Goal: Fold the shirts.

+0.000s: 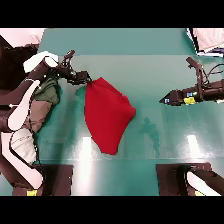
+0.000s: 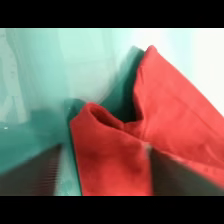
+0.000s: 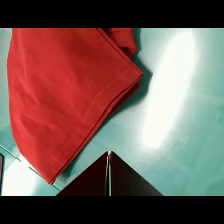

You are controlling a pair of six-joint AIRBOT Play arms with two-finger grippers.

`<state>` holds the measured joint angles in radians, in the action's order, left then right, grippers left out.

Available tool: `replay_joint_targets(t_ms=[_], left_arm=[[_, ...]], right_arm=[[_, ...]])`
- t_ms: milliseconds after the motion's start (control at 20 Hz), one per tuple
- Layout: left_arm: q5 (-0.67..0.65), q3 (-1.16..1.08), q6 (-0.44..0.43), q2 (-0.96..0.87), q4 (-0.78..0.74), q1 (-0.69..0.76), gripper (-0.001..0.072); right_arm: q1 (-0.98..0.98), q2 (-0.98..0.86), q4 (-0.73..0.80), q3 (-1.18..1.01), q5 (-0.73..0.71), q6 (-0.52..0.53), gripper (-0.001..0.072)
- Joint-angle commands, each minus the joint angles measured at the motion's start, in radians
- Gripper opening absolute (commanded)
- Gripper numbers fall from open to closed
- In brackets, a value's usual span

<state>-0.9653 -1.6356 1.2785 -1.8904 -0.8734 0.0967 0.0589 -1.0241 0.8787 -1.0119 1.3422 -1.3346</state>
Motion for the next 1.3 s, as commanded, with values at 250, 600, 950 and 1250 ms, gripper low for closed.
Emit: replay_joint_targets(t_ms=[250, 600, 950, 1250], left_arm=[[0.042, -0.001, -0.022, -0.003, 0.005, 0.053, 0.0074], [-0.114, -0.095, -0.022, 0.055, -0.039, 0.041, 0.0023], [-0.215, -0.114, -0.020, 0.117, -0.038, 0.043, 0.0024], [-0.250, -0.114, -0.005, 0.117, -0.040, 0.043, 0.0023]], right_arm=[[-0.001, 0.000, 0.004, 0.002, 0.009, -0.002, 0.0012], [-0.003, -0.001, -0.018, 0.090, -0.078, -0.011, 0.0331], [-0.119, -0.165, -0.350, 0.332, -0.395, 0.099, 0.0484], [-0.243, -0.370, -0.388, 0.222, -0.409, 0.126, 0.0444]])
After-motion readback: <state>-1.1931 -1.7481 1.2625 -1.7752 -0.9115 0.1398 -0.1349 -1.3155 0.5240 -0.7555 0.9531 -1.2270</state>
